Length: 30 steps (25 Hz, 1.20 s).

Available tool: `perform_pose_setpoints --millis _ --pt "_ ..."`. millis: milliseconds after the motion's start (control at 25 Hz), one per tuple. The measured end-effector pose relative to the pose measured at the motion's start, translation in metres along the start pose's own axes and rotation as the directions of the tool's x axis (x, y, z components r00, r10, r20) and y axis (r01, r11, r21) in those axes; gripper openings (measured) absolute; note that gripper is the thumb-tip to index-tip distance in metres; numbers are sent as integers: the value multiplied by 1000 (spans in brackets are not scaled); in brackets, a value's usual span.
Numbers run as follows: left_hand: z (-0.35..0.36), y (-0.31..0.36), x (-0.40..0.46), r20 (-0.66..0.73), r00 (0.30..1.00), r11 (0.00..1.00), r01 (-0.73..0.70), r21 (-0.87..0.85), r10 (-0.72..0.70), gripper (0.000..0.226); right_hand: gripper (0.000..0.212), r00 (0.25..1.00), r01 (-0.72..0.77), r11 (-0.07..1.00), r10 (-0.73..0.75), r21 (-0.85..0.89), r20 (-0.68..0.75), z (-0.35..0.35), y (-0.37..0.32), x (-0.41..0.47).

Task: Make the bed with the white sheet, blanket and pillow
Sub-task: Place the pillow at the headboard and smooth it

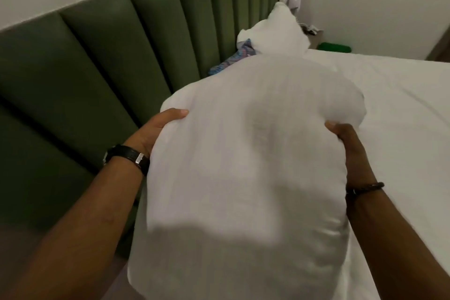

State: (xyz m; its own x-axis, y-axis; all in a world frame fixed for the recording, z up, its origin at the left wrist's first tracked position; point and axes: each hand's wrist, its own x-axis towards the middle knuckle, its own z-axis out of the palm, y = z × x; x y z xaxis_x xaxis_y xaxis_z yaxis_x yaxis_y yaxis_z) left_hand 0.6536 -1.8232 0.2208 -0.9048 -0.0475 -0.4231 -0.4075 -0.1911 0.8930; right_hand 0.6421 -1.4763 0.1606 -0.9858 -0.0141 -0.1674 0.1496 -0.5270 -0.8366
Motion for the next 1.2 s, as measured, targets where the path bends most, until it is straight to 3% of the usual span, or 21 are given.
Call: perform_pose_setpoints --millis 80,200,320,480,640,680,800,840,880,960,1120,1200 --pt "-47 13 52 12 1000 1000 18 -12 -18 26 17 999 -18 1000 17 -13 -32 33 41 44" --pt "-107 -11 137 29 997 997 71 14 -71 68 16 999 -43 998 42 -41 -34 53 117 104" --pt "-142 -72 213 -66 984 983 170 74 -165 81 27 987 -114 986 98 -126 -125 39 200 154" --pt "-160 -159 273 -125 954 952 286 112 -272 85 75 942 -293 942 255 -162 -218 -7 282 178" --pt "-169 -208 274 -302 939 907 262 330 -161 64 38 901 -383 880 288 -282 -325 -16 311 175" --pt "-170 -213 263 -349 926 888 277 368 -144 62 42 894 -404 856 295 -322 -337 -17 313 165" --pt "-179 -229 202 -381 911 818 337 467 -158 77 91 846 -510 804 406 -306 -345 -20 320 106" --pt "-182 -235 176 -361 917 807 339 484 -168 87 92 832 -541 774 435 -330 -344 -16 320 80" --pt "-184 -240 156 -358 916 793 349 499 -178 99 80 839 -539 754 439 -375 -322 -17 323 60" --pt "-192 -258 137 -421 891 710 405 575 -167 117 61 834 -545 708 399 -449 -382 -21 336 36" --pt "-191 -268 135 -495 862 498 478 724 -107 114 101 790 -613 459 360 -642 -497 -31 345 35" --pt "-179 -272 124 -440 889 346 375 860 131 105 106 835 -537 378 115 -754 -538 -20 333 38"
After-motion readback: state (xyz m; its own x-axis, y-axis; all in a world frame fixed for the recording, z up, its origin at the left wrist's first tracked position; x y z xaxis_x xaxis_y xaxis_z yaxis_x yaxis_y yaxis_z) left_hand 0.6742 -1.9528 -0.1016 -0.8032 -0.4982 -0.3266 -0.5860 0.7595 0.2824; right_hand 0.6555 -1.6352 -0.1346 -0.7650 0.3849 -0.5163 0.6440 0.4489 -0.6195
